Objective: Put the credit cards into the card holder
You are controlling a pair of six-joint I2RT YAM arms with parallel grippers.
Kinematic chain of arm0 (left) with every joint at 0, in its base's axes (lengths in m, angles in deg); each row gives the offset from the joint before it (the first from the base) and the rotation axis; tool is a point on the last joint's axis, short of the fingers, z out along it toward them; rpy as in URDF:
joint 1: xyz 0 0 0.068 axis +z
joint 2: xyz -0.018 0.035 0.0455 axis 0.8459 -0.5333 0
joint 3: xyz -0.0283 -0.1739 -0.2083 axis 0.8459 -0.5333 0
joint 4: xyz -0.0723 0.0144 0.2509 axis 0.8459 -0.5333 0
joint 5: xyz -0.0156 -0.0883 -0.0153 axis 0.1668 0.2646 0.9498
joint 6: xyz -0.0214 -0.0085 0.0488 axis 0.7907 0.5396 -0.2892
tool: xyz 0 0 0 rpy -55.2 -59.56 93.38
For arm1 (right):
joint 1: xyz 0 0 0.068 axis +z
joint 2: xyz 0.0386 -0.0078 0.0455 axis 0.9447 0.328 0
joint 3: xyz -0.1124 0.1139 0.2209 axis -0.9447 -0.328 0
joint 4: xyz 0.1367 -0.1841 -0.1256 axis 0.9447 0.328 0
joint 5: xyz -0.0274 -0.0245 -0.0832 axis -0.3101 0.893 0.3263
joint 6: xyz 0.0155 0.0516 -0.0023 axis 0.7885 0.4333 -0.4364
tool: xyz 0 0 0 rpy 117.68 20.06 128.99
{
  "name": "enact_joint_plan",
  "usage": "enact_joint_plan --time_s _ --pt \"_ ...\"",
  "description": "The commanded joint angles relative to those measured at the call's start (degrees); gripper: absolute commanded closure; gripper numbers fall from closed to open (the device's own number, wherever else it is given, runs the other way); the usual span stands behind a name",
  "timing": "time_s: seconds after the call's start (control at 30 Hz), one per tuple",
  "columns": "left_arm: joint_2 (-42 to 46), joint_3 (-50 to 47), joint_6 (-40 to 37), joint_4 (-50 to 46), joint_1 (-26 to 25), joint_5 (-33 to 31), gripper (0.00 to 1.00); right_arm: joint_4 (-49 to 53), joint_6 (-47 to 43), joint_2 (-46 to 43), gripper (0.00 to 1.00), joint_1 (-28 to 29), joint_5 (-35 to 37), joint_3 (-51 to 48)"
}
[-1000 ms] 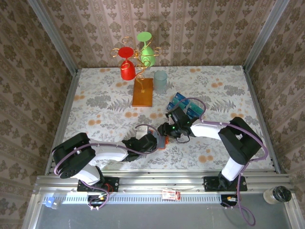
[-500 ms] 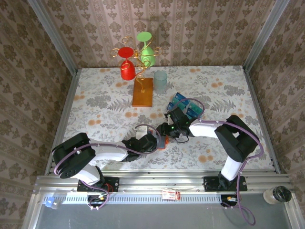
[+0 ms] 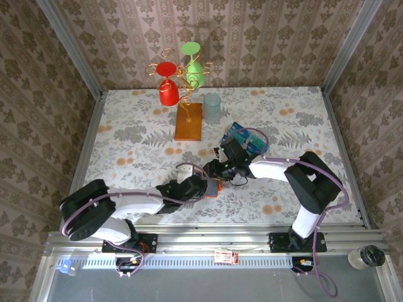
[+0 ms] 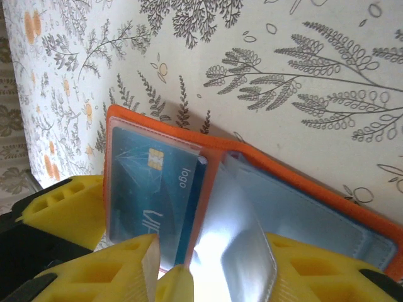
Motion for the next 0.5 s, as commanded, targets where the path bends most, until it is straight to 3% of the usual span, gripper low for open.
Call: enact_joint_plan --time_s 0.0,0.2,0.47 --pt "5.6 -1.3 -0.6 -3.0 0.4 -2.2 0.08 -0.1 1.7 -1.0 0.55 0.7 -2.1 1.5" --pt "15.8 -4.1 -0.6 -7.0 2.0 -4.3 0.00 0.7 2.7 -0.6 0.47 2.7 -0.8 2.9" --pt "28.3 -8.4 -1.0 -12.4 6.6 -4.1 0.00 1.6 3.8 2.8 0.39 5.5 1.1 7.3"
